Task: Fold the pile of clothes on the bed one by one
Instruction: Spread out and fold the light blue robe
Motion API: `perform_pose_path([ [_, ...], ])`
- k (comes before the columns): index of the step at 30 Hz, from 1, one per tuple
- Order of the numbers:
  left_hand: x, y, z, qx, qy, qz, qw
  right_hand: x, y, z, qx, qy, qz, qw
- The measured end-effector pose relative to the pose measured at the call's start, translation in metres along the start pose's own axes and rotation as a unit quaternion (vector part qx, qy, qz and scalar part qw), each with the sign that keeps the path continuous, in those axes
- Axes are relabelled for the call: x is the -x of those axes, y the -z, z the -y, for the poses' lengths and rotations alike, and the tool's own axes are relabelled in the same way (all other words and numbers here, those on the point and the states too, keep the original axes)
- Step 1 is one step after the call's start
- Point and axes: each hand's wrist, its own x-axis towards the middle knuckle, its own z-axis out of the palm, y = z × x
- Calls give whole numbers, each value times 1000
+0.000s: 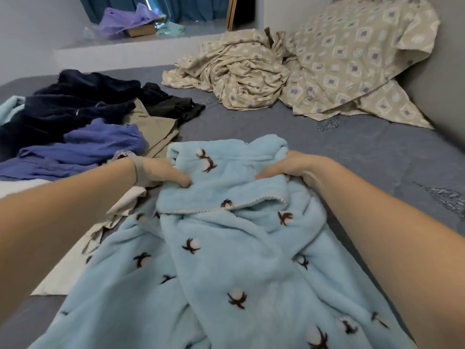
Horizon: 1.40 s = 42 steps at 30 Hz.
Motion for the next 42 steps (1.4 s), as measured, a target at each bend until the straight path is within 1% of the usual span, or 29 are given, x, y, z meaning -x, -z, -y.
perform_pose_path([
  [2,11,12,-23,-156,-28,-84,984,12,5,28,100,59,-81,990],
  [4,22,21,-52,-265,-95,-205,937,26,11,60,181,139,-204,952],
  [6,47,27,-81,-244,-151,-320,903,39,26,84,79,197,-262,941],
  [8,68,34,-91,-192,-198,-399,875,56,38,92,-47,243,-265,932],
  [9,74,36,-89,-172,-212,-399,875,67,39,91,-65,269,-252,927],
  [11,88,29,-69,-159,-235,-344,895,86,29,83,-56,309,-215,925],
  [14,103,6,-27,-162,-270,-268,911,100,4,41,-42,297,-169,939],
  [16,114,-11,-5,-154,-286,-269,907,109,-12,11,-13,291,-187,938],
  [17,118,-17,11,-147,-312,-275,898,114,-19,-3,12,318,-209,925],
  [18,124,-22,25,-163,-346,-291,877,122,-25,-16,59,359,-236,901],
  [20,136,-27,54,-270,-390,-311,824,142,-33,-37,211,419,-277,838],
  [21,139,-29,71,-324,-414,-299,796,154,-37,-48,279,436,-270,812],
  [23,147,-37,101,-427,-447,-256,743,172,-47,-74,390,470,-208,764],
  [24,150,-42,113,-490,-440,-240,713,179,-54,-84,444,472,-157,745],
  [25,154,-46,122,-532,-406,-224,708,187,-60,-87,497,441,-102,741],
  [26,157,-47,127,-524,-373,-216,735,195,-63,-86,520,405,-58,750],
  [27,163,-50,128,-472,-348,-235,775,198,-61,-85,512,378,-30,771],
  [29,175,-58,117,-247,-272,-330,869,207,-55,-76,418,312,13,853],
  [30,177,-60,109,-112,-218,-393,886,208,-52,-73,335,300,-25,893],
  [31,177,-63,98,17,-143,-420,896,209,-49,-72,232,286,-104,924],
  [32,175,-66,91,145,-73,-389,907,205,-45,-74,132,244,-193,941],
  [33,172,-69,85,275,-24,-323,905,202,-42,-75,32,175,-251,951],
  [34,168,-72,82,390,2,-251,886,196,-41,-77,-88,92,-245,961],
  [36,160,-73,77,543,33,-170,822,187,-47,-74,-303,-41,-133,943],
  [37,158,-74,74,561,43,-153,812,184,-52,-73,-358,-67,-97,926],
  [38,151,-74,71,541,50,-150,826,179,-55,-71,-378,-69,-84,919],
  [39,147,-75,67,497,54,-149,853,173,-60,-70,-386,-64,-91,916],
  [41,140,-79,53,335,68,-163,925,163,-69,-66,-403,-46,-103,908],
  [42,136,-80,46,292,69,-179,937,160,-72,-63,-405,-34,-107,907],
])
